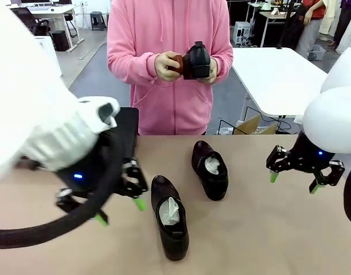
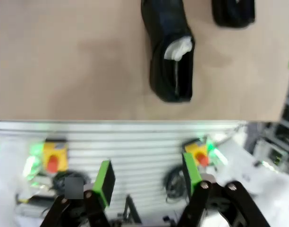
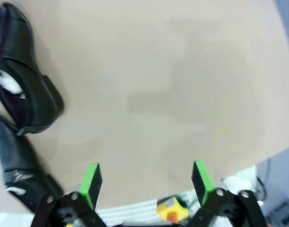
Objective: Organize the shoes by placing them on the stand.
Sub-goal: Place the Shoe from the middle of the table onto the Shoes Stand.
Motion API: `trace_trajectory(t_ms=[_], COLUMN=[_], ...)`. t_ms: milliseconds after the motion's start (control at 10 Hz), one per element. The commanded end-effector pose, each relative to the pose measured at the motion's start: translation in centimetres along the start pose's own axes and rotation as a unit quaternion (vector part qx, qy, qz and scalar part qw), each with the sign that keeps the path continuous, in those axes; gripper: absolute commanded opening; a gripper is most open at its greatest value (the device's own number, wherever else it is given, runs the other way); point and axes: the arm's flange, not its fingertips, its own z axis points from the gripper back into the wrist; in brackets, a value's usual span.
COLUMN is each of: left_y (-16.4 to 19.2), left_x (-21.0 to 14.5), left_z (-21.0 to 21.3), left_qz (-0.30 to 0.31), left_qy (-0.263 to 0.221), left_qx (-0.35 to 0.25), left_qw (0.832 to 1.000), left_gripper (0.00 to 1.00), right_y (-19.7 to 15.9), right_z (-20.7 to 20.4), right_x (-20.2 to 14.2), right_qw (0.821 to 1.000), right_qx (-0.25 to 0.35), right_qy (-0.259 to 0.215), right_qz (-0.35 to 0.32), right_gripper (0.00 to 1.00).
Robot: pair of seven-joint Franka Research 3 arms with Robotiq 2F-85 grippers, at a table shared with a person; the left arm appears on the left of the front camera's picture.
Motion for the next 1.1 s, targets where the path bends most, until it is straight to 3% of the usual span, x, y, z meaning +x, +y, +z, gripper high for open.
trace_trajectory(t_ms=[0,200,400,700,800,1000], left_y=[-3.0,-5.3,-5.6,-5.8,-5.0,-4.8], left_x=[1.2,1.5,1.8,2.6,1.7,2.3], left_z=[-3.2,-6.9,-9.4,-11.2,-11.1,-11.8], left_qz=[-0.008,-0.064,-0.093,-0.053,-0.101,-0.086], left_qy=[-0.023,-0.062,-0.061,-0.052,-0.054,-0.047], left_qx=[0.025,0.058,0.082,0.103,0.093,0.101], left_qw=[0.999,0.994,0.990,0.992,0.989,0.990], left_gripper=[0.75,0.75,0.75,0.75,0.75,0.75], right_y=[1.2,1.2,1.2,1.2,1.2,1.2], right_z=[0.5,0.5,0.5,0.5,0.5,0.5], right_x=[-0.9,-0.9,-0.9,-0.9,-0.9,-0.9], right_qw=[0.999,0.999,0.999,0.999,0.999,0.999], right_qx=[0.014,0.014,0.014,0.014,0.014,0.014], right_qy=[-0.005,-0.005,-0.005,-0.005,-0.005,-0.005], right_qz=[0.041,0.041,0.041,0.041,0.041,0.041], right_gripper=[1.00,1.00,1.00,1.00,1.00,1.00])
